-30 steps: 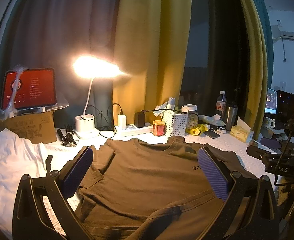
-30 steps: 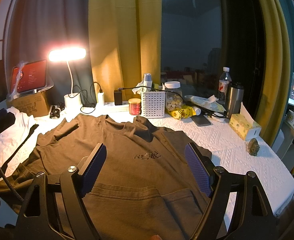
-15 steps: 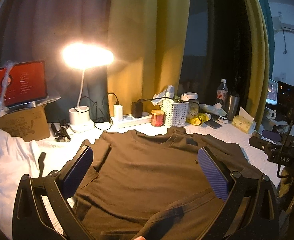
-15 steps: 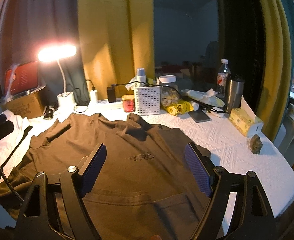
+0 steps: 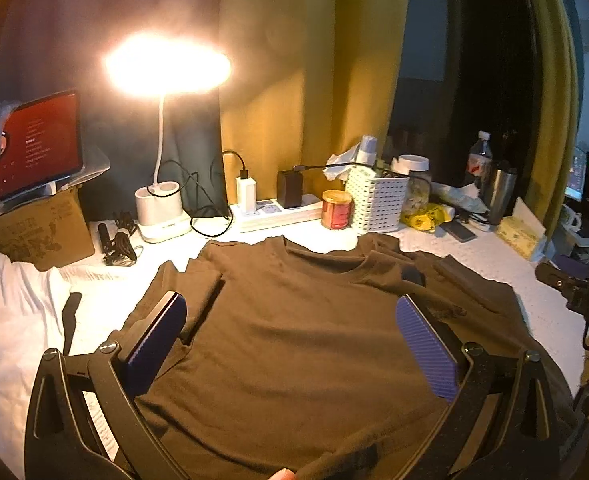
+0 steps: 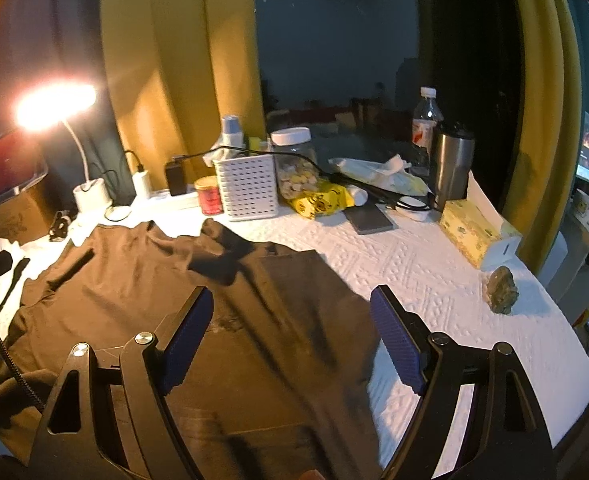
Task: Fold small clothes
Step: 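Move the right gripper to the shirt's side edge and grasp it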
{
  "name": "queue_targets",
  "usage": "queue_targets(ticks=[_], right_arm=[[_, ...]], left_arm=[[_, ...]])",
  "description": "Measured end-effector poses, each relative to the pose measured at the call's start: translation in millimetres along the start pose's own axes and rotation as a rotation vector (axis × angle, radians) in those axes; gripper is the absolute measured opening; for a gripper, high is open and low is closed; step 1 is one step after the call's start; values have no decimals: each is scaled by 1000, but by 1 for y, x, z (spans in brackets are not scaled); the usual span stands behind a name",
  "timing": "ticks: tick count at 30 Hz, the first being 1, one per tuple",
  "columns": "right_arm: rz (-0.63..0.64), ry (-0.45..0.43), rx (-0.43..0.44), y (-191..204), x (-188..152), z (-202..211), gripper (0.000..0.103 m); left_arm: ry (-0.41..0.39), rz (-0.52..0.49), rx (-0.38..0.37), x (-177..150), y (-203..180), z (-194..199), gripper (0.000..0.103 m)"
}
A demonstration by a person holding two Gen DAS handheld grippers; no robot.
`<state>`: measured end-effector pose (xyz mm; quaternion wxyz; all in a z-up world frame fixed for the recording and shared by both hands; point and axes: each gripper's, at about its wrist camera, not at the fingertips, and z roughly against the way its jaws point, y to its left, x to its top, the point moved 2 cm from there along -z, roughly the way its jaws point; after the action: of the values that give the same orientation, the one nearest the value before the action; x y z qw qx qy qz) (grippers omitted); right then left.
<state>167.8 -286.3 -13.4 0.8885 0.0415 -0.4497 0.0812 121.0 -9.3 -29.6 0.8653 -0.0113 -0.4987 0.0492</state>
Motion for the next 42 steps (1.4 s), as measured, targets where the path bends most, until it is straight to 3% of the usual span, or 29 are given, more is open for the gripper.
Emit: queue_targets(ticks=[11,22,32,35,38,41,42], right_arm=[[-14,62,7,-36,17,-51,83],[-52,200,43,-74,13,-124,83],[-27,327,109,-69,3,-174,75],[38,357,115,-58,-2,-182,61],[74,346,97,-52,-3,-182,39],[66,349,98,-55,-2,-181,5],[56,354,102,-55,-2,-180,5]], left_arm=[[53,0,1,20,-14,-40,102],[149,4,17,18,-17,-88,102],[201,20,17,13,-7,-116,102],[208,28,16,12,-3,-120,102],[219,33,11,10,0,-122,102],[216,30,4,11,2,-121,102],[213,31,0,11,3,-120,102]])
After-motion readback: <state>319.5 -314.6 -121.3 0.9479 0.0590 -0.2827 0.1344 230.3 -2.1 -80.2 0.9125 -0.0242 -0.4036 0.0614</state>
